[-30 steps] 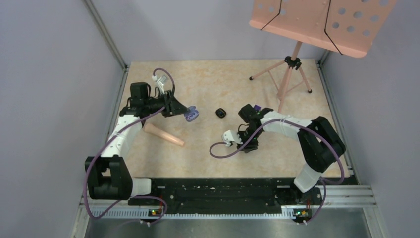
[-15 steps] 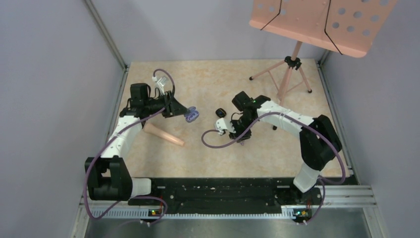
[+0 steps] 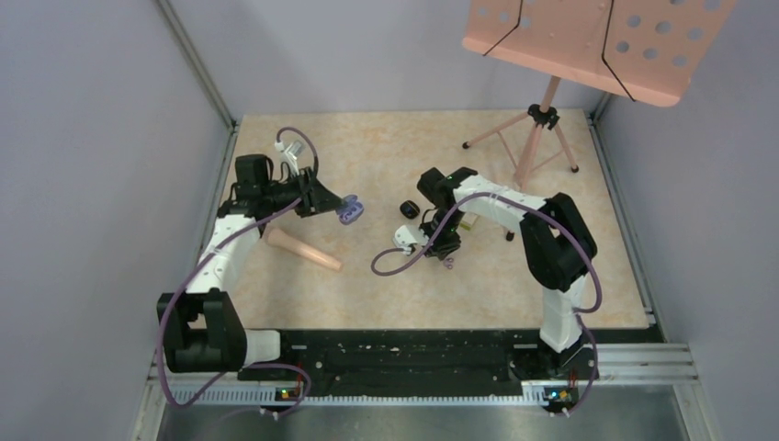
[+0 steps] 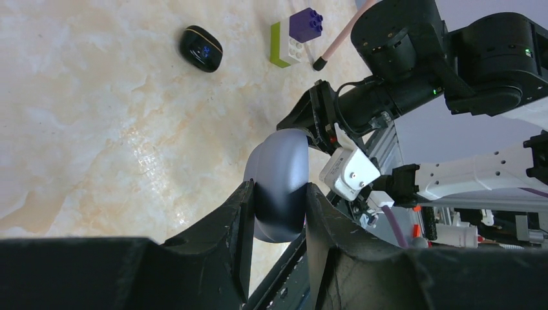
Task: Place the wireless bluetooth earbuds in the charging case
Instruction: Place the earbud at the center of the board, then pick up the earbud from the center of the board.
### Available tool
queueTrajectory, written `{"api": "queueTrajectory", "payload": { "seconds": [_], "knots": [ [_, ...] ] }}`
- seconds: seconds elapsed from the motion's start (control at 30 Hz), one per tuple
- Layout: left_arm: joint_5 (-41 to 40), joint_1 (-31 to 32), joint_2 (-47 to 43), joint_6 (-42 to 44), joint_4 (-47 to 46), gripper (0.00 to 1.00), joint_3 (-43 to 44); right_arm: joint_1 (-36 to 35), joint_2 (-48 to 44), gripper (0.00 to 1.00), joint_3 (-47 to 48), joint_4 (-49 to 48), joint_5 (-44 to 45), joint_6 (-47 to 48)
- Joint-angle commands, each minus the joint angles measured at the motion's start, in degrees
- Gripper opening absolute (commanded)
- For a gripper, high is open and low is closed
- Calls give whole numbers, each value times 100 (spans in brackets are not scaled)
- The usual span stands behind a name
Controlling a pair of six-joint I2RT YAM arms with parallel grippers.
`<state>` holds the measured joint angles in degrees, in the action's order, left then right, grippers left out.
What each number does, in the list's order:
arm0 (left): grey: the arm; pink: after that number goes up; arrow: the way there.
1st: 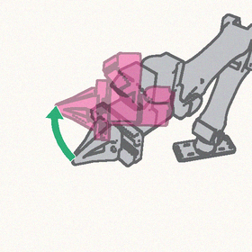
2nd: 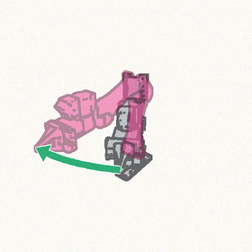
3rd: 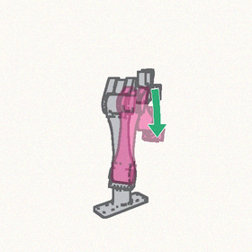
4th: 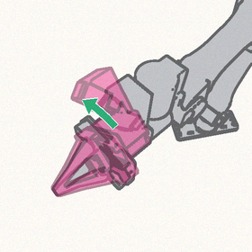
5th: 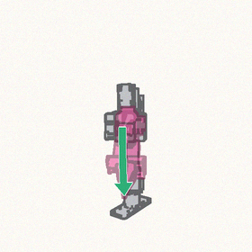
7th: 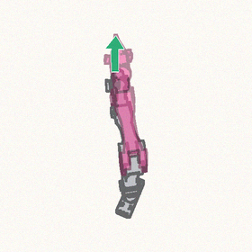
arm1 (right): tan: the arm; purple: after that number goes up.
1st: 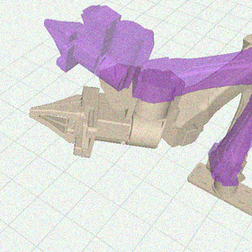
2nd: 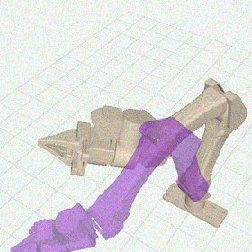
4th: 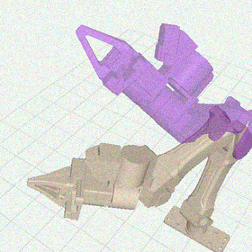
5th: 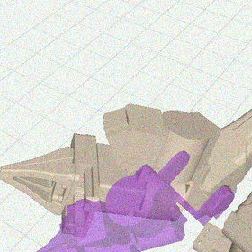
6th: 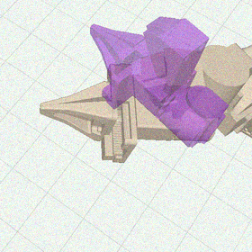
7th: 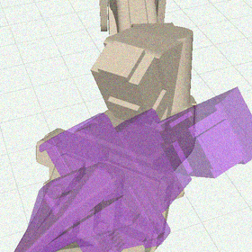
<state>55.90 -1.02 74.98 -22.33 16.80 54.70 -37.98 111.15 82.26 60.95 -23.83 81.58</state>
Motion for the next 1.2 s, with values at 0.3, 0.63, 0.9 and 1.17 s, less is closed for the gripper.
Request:
{"api": "queueTrajectory", "payload": {
  "seconds": [0.3,0.63,0.9,1.17],
  "knots": [
    [53,-177,-278,105,-62,0,32,-34,112,29,142,343,86,669],
    [48,-196,-248,97,-60,0,41,-69,143,26,-105,309,187,621],
    [44,-194,-210,89,-78,0,58,-96,-69,23,-569,-89,353,618],
    [44,-197,-179,47,-113,0,54,-88,-261,9,-879,-397,408,579]
  ]
}}
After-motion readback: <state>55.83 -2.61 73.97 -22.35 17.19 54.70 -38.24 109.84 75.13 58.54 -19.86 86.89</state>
